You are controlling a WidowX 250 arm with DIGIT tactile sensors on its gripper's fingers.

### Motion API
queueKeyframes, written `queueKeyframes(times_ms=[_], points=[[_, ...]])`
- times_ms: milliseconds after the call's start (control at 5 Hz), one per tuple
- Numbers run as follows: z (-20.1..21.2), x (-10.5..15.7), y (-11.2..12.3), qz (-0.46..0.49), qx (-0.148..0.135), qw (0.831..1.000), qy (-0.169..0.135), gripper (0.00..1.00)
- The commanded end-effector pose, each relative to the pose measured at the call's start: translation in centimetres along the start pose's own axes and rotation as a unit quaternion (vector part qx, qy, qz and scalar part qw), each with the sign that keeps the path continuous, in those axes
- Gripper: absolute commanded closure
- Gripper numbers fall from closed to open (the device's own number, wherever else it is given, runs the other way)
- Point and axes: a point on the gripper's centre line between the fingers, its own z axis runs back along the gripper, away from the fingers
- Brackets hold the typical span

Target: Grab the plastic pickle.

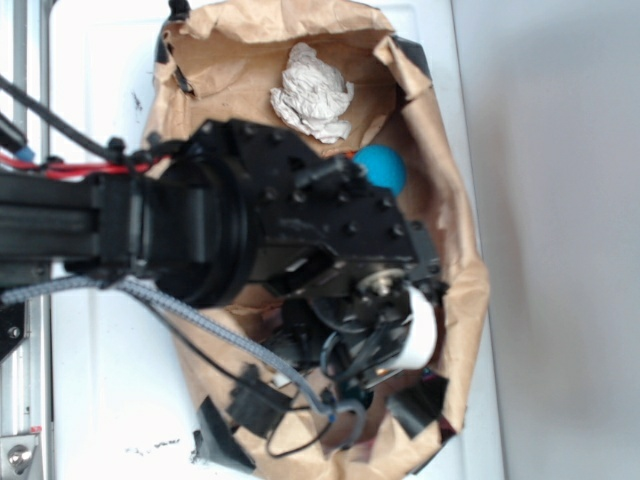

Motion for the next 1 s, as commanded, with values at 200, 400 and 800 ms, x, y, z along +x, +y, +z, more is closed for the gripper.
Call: queueKeyframes(times_ms=[200, 400, 800], points=[[1.3, -0.2, 0.6, -0.029, 0.064, 0.998, -0.008, 1.00], [2.7, -0.7, 1.1, -0.002, 0.081, 0.997, -0.010, 1.00], [10.4, -2.9, 0.8, 0.149, 0.087, 0.985, -0.011, 1.00]])
